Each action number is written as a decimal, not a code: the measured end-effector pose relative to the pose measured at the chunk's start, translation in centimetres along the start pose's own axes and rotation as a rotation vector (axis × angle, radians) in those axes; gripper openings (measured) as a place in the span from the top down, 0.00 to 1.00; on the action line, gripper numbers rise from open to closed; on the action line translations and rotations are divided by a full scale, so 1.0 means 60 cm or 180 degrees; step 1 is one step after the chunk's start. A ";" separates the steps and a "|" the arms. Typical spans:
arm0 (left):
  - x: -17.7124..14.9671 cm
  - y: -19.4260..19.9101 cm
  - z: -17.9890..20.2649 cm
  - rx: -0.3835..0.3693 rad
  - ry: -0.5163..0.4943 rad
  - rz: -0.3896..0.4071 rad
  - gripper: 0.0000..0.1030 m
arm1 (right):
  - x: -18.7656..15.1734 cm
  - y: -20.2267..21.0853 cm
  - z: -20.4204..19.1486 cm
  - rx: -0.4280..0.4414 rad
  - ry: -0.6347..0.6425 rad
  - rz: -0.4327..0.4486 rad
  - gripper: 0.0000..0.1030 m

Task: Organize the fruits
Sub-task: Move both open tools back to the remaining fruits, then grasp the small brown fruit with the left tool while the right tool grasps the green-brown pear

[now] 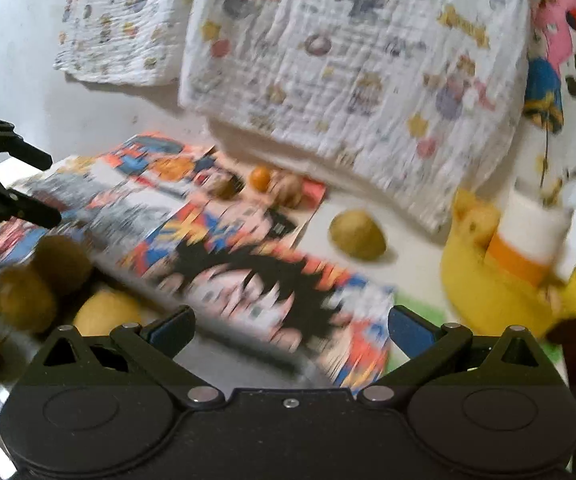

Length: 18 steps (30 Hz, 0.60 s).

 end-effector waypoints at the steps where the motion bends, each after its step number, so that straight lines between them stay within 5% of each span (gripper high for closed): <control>1: 0.012 -0.012 -0.004 0.0008 0.0014 0.0005 0.00 | 0.010 -0.010 0.005 -0.0008 -0.0008 0.0009 0.01; 10: 0.092 -0.145 -0.049 0.0070 0.0188 -0.0047 0.00 | 0.074 -0.148 0.001 -0.0323 0.0182 0.0006 0.01; 18: 0.121 -0.240 -0.084 0.0174 0.0246 0.0056 0.01 | 0.087 -0.273 0.030 -0.0422 -0.0297 -0.0294 0.01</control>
Point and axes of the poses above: each gripper's, at about its wrist camera, not at the fingertips, and y roughly against the way its jaws point, z to its right, x to its top, the point moved 5 cm from there along -y, roughly the way its jaws point, and after that the axes turned 12 degrees about -x, right-handed, at the moved point
